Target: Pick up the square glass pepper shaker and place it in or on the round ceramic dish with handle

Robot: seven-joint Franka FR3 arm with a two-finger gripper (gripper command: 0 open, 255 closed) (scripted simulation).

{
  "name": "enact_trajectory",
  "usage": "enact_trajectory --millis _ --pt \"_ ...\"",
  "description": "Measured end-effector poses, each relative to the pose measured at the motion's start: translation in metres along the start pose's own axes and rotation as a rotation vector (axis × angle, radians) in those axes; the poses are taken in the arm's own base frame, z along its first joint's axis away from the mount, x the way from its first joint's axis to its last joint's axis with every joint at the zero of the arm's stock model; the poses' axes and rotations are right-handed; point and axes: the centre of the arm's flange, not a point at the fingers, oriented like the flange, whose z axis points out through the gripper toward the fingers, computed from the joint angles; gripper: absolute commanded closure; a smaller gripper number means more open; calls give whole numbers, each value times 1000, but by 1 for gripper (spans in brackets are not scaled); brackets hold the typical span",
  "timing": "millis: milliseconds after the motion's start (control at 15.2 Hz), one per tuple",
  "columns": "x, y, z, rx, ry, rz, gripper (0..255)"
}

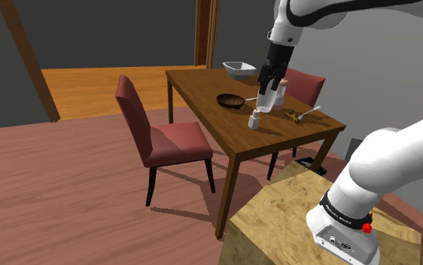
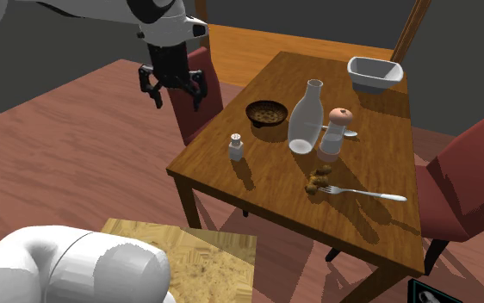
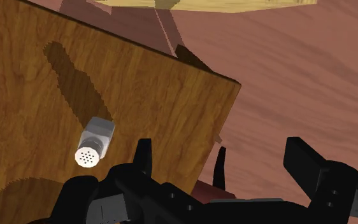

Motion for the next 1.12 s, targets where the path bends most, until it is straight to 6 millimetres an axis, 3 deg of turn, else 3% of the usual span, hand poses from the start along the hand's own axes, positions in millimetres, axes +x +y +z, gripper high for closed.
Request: enact_trajectory --millis 462,990,1122 --pt "45 60 64 -5 -45 38 0" --pt "82 128 137 -12 -96 82 0" --pt "86 137 146 -13 -102 86 0"
